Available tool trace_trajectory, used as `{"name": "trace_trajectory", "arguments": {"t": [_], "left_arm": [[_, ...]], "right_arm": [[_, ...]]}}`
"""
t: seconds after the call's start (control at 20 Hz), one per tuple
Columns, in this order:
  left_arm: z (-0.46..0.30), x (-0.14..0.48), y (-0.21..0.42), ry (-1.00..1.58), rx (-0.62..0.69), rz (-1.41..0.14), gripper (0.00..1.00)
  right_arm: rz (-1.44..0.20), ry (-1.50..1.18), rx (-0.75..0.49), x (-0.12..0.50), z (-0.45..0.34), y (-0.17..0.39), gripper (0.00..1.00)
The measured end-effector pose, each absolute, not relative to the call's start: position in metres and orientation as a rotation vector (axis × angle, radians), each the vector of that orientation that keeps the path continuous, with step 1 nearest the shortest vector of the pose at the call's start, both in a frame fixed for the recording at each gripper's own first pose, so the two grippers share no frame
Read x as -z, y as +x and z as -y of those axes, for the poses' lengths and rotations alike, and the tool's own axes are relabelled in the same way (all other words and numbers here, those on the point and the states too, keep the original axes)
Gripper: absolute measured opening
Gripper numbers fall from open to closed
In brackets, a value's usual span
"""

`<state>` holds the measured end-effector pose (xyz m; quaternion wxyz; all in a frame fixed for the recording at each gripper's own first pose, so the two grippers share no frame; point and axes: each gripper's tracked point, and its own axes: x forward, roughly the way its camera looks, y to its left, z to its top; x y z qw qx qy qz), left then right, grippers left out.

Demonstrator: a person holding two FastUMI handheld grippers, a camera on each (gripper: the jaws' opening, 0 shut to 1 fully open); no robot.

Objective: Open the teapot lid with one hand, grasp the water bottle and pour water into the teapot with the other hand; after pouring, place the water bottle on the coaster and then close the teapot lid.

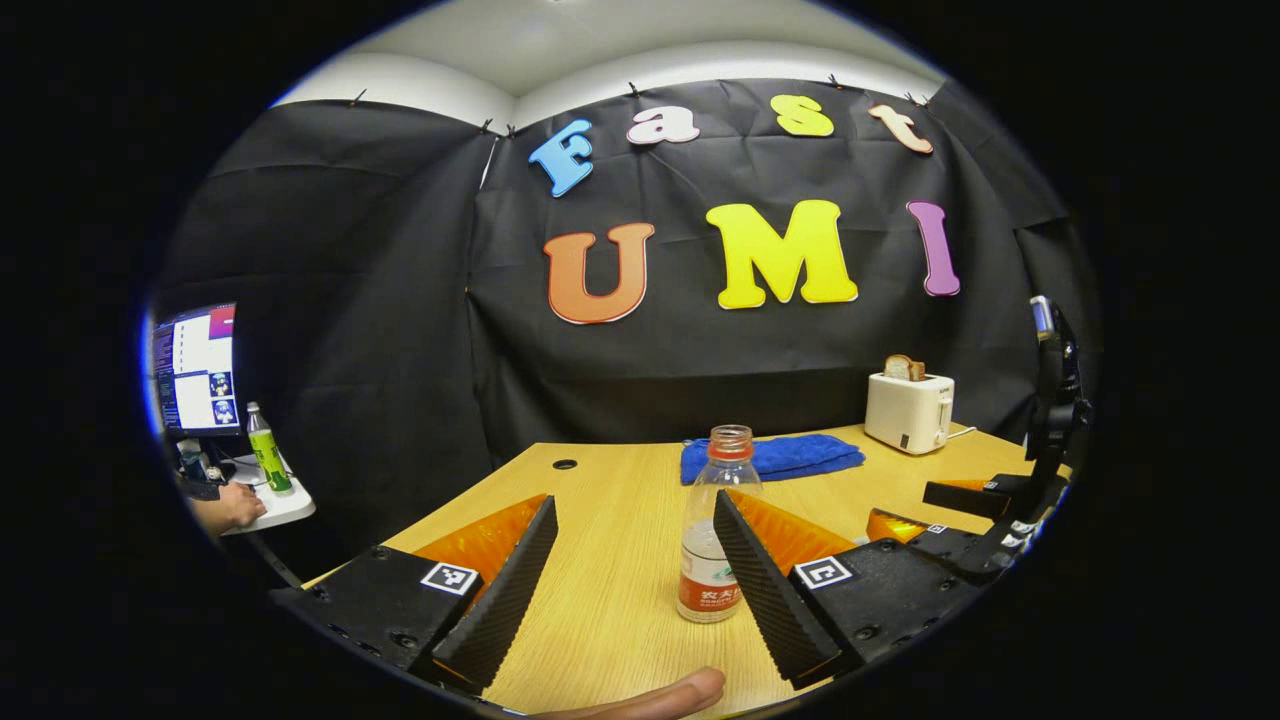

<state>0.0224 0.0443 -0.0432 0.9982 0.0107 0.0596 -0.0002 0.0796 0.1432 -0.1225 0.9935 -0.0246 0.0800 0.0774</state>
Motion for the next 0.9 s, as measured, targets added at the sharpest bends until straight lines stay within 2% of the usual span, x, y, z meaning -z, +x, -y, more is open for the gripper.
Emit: {"name": "trace_trajectory", "arguments": {"t": [0.15, 0.2, 0.5, 0.65, 0.7, 0.75, 0.8, 0.9], "left_arm": [[-0.052, 0.052, 0.026, 0.016, -0.017, -0.145, 0.99], [-0.055, 0.054, 0.027, 0.011, -0.020, -0.154, 0.99], [-0.063, 0.061, 0.029, -0.012, -0.038, -0.178, 0.99], [-0.062, 0.062, 0.029, 0.000, -0.039, -0.182, 0.99], [-0.061, 0.062, 0.029, 0.005, -0.038, -0.181, 0.99], [-0.060, 0.062, 0.029, 0.007, -0.035, -0.179, 0.99], [-0.058, 0.059, 0.030, 0.003, -0.022, -0.170, 0.99], [-0.054, 0.057, 0.030, -0.017, -0.001, -0.155, 0.99]], "right_arm": [[-0.179, -0.060, -0.184, 0.138, -0.163, 0.083, 0.76], [-0.176, -0.072, -0.176, 0.140, -0.164, 0.085, 0.76], [-0.169, -0.058, -0.181, 0.147, -0.172, 0.086, 0.50], [-0.158, -0.090, -0.188, 0.146, -0.173, 0.084, 0.27], [-0.145, -0.110, -0.190, 0.143, -0.171, 0.082, 0.33], [-0.153, -0.104, -0.183, 0.148, -0.171, 0.088, 0.33], [-0.149, -0.113, -0.186, 0.146, -0.169, 0.082, 0.06], [-0.154, -0.114, -0.197, 0.147, -0.169, 0.082, 0.08]]}}
